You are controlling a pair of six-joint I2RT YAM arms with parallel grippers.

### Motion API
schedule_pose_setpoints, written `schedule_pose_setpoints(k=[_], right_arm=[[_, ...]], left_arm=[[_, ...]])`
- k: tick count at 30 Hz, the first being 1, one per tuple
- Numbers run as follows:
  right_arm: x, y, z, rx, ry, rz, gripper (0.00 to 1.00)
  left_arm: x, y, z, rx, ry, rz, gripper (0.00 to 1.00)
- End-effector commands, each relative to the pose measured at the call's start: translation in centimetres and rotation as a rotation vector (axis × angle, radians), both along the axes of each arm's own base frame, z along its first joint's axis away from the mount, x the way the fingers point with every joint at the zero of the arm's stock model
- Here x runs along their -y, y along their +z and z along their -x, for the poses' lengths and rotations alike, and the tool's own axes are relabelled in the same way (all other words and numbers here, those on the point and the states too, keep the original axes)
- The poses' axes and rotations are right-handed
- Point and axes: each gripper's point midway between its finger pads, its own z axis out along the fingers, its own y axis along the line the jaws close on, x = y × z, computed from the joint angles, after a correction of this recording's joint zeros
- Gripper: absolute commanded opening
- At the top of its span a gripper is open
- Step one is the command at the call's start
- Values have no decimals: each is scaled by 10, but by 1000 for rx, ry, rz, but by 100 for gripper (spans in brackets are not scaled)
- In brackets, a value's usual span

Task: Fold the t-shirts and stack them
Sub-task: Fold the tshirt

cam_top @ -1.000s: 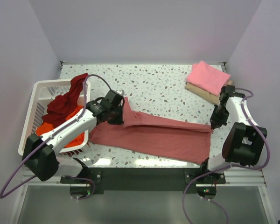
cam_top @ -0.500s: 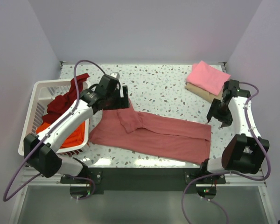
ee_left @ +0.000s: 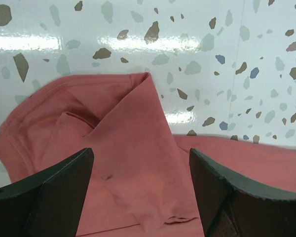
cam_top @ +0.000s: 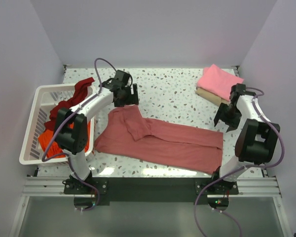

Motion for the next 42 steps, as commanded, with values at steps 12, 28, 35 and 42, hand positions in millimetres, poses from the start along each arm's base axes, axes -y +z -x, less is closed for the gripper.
schedule_pose_setpoints(k=[12,28,35,42], right_arm=[[-2,-59,5,-77,-50,-24,64],[-8,-73,12,-103,-56,-49,53],[-9,-83,11,-121,-71,-66,33],[-4,-87,3,-124,-101,-71,5]], left_arm=[[-2,-37,5,-35,-20,29,83],[-9,-69,8,-59,6,6,71],[-10,-69,8,-55,14,8,23],[-19,-42,9,-6,56,-9,0]])
